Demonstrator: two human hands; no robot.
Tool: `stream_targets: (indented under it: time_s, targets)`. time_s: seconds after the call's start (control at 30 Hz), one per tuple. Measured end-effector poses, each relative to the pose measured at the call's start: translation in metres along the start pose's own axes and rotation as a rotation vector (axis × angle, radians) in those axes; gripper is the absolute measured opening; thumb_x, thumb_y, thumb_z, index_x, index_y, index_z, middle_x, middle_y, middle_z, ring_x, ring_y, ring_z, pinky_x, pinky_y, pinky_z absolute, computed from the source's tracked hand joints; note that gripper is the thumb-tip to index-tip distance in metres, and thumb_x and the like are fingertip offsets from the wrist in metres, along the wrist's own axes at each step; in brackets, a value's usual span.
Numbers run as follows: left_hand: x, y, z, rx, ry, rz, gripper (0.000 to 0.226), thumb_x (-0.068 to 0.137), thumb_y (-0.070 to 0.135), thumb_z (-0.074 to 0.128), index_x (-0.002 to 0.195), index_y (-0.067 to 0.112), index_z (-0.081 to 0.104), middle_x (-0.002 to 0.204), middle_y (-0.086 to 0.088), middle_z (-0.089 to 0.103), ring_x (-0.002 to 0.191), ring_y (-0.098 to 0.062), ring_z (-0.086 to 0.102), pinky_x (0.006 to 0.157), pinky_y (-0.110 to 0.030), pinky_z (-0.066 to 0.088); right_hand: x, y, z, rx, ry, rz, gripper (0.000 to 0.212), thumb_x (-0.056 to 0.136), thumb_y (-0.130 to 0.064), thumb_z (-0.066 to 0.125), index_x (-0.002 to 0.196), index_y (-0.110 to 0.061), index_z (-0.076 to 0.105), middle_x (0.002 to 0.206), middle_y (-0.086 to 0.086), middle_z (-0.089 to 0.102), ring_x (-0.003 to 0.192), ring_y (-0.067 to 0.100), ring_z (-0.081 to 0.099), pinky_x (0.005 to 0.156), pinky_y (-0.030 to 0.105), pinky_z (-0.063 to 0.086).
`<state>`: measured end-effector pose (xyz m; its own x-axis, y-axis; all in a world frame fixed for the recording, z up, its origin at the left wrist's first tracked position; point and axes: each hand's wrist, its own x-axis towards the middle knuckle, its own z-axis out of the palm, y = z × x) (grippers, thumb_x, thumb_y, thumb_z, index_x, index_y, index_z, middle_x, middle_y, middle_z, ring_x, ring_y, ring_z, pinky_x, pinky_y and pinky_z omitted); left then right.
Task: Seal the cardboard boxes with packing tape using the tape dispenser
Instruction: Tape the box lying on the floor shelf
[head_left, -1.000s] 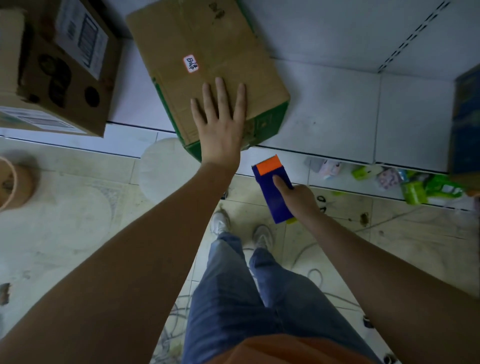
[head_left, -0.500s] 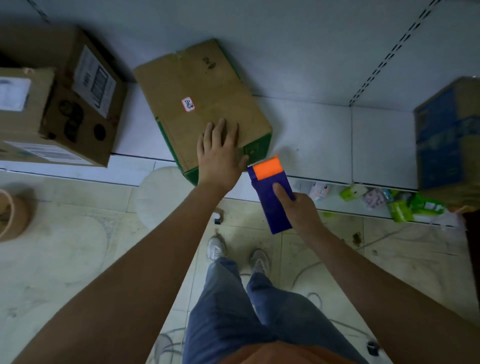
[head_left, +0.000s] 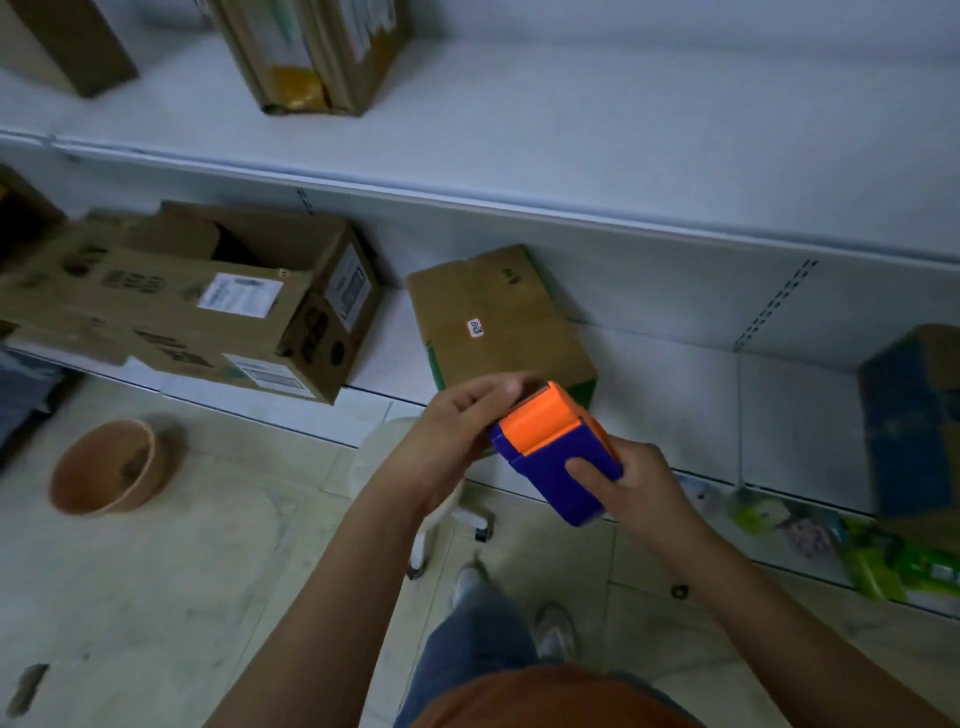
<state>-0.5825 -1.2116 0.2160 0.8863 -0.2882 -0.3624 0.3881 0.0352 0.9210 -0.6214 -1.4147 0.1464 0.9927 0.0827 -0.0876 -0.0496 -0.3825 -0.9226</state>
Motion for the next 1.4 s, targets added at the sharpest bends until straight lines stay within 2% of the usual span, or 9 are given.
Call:
stream_targets:
  time_s: [0.17,0.37,0.6,0.7,0.93,1.1,1.2,1.3,1.4]
  targets:
    - [-0.021,0.011,-0.015,-0.066,0.18,0.06,0.022,0.092,0.02,0.063,0.106,0.007,0.072,0.101,-0.014,0.074,0.086,-0.021,0.066,0.079,-0.034,0.055,0.002,-0.029,0.009,-0.008,-0.054,-0.052,0.076,0.057,-0.097,0.046,0.076,-0.025,0.063,0.07,0.002,0.07,0.064,0.011,0.067,0.057,0.025,0.05]
    - [-0.04,0.03,-0.054,-0.105,0.122,0.079,0.043,0.083,0.021,0.068,0.125,0.015,0.063,0.109,-0.015,0.074,0.095,-0.022,0.071,0.083,-0.032,0.059,0.0,-0.069,0.036,0.045,-0.068,-0.064,0.068,0.055,-0.096,0.049,0.071,-0.031,0.061,0.067,-0.016,0.069,0.062,0.0,0.064,0.054,0.011,0.044]
    - [-0.056,0.056,-0.11,0.128,0.233,0.19,0.015,0.092,0.006,0.065,0.106,0.008,0.072,0.082,-0.01,0.076,0.078,-0.013,0.073,0.068,-0.019,0.055,0.0,-0.108,0.09,-0.001,-0.024,-0.083,0.064,0.06,-0.088,0.055,0.077,-0.027,0.063,0.078,-0.012,0.072,0.067,0.004,0.068,0.056,0.012,0.046]
    - [-0.065,0.07,-0.132,0.24,0.173,0.244,0.018,0.091,0.006,0.067,0.106,0.013,0.073,0.088,-0.015,0.076,0.085,-0.02,0.074,0.076,-0.025,0.059,-0.001,-0.124,0.108,-0.019,0.016,-0.072,0.048,0.064,-0.073,0.056,0.077,-0.027,0.064,0.076,-0.015,0.072,0.067,0.003,0.068,0.055,0.012,0.046]
    - [-0.074,0.087,-0.167,0.387,0.154,0.369,0.021,0.09,0.004,0.068,0.105,0.018,0.074,0.088,0.005,0.078,0.083,-0.004,0.073,0.072,-0.015,0.056,0.001,-0.15,0.149,0.069,0.144,-0.07,0.045,0.062,-0.067,0.057,0.074,-0.024,0.063,0.066,-0.02,0.069,0.061,-0.003,0.065,0.051,0.009,0.043]
    - [-0.074,0.09,-0.19,0.351,0.217,0.369,0.026,0.09,0.001,0.066,0.087,0.026,0.073,0.083,0.008,0.077,0.077,-0.005,0.072,0.061,-0.016,0.054,0.003,-0.158,0.179,0.088,0.144,0.058,0.074,0.056,-0.089,0.055,0.069,-0.016,0.063,0.069,0.001,0.071,0.06,0.01,0.066,0.051,0.017,0.044]
    - [-0.072,0.098,-0.207,0.333,0.215,0.34,0.023,0.09,0.002,0.067,0.088,0.024,0.073,0.08,0.007,0.077,0.074,-0.005,0.072,0.059,-0.016,0.054,0.007,-0.165,0.191,0.076,0.098,0.105,0.074,0.063,-0.086,0.056,0.073,-0.013,0.066,0.072,0.001,0.072,0.064,0.011,0.068,0.056,0.024,0.05]
    - [-0.07,0.104,-0.216,0.308,0.213,0.334,0.022,0.089,-0.002,0.066,0.091,0.019,0.073,0.076,0.008,0.076,0.072,-0.003,0.072,0.061,-0.013,0.054,0.013,-0.168,0.197,0.017,0.072,0.112,0.093,0.055,-0.095,0.051,0.084,-0.009,0.069,0.078,0.002,0.073,0.07,0.012,0.069,0.064,0.034,0.056]
    - [-0.068,0.112,-0.227,0.247,0.231,0.336,0.02,0.089,-0.006,0.063,0.094,0.012,0.071,0.075,0.006,0.076,0.075,-0.005,0.073,0.066,-0.014,0.055,0.015,-0.168,0.201,-0.065,0.074,0.134,0.101,0.05,-0.101,0.044,0.083,-0.008,0.068,0.076,0.002,0.072,0.068,0.01,0.068,0.064,0.034,0.055]
